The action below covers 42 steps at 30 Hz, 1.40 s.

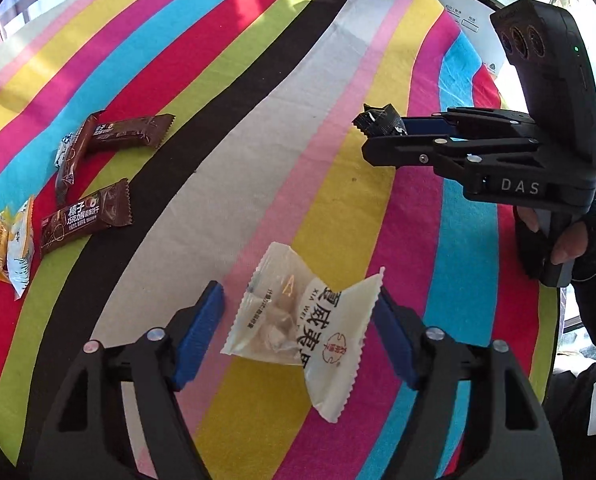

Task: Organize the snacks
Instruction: 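Carry the black snack and white-brown packet over to the white box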

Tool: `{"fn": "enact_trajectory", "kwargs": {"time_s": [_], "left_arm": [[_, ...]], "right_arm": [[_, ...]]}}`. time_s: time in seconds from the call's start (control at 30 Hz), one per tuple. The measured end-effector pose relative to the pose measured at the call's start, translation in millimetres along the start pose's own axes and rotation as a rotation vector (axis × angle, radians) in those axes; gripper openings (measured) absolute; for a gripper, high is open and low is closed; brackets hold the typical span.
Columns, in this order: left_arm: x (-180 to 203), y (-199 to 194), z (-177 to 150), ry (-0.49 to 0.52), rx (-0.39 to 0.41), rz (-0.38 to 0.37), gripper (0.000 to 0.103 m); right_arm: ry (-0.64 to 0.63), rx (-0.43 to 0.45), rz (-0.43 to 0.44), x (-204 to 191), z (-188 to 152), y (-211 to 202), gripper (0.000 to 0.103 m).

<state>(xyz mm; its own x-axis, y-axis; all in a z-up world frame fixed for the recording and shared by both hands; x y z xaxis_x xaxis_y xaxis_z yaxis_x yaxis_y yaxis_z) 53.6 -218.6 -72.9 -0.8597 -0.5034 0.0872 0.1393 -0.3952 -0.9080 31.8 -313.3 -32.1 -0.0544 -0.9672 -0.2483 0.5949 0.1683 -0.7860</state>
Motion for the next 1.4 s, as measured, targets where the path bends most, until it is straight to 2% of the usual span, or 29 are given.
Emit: {"fn": "enact_trajectory", "kwargs": {"time_s": [0.07,0.17,0.37,0.47,0.6,0.83,0.97,1.4], "left_arm": [[6.6,-8.6,-7.5,-0.05,0.031,-0.009,0.045],[26.6,-19.5,-26.9,-0.097,0.078,0.081,0.042],[47.7,-52.2,-62.5,-0.381,0.201,0.172,0.042],[54.6,-64.7,-69.7,-0.456,0.253,0.221,0.042],[67.2,-74.7,-79.1,-0.524,0.297,0.204,0.043],[105.8,-66.3,-83.7,-0.504,0.291,0.183,0.043],[134.6,-62.3,-76.2,-0.454,0.297,0.176,0.043],[213.7,-52.3,-42.9,-0.304,0.298,0.129,0.043]], "right_arm": [[0.0,0.002,0.005,-0.2,0.3,-0.3,0.042],[-0.003,0.003,0.01,-1.1,0.3,-0.8,0.042],[-0.054,-0.012,-0.006,-11.1,-2.6,-1.1,0.04],[-0.096,-0.021,0.007,-28.7,-19.4,-16.7,0.039],[-0.162,0.014,-0.019,-46.3,-53.3,-51.5,0.039],[-0.136,0.032,-0.039,-26.6,-108.1,-106.1,0.039],[-0.113,0.048,-0.042,-12.6,-128.6,-133.2,0.039],[-0.006,0.094,-0.093,42.8,-165.9,-181.1,0.039]]}}
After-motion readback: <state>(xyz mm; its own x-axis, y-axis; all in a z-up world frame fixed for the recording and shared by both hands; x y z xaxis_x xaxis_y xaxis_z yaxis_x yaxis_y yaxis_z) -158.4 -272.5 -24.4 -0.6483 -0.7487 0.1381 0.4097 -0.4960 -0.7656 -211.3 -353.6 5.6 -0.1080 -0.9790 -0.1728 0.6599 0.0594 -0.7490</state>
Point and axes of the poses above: each gripper's, at about its wrist camera, not at the fingertips, and y roughly the way its jaws point, x to its right, z to its top, the point moved 9 cm from there along y, roughly the way its jaws point, and after that the axes turned 4 degrees about -x, right-handed, at the moved point
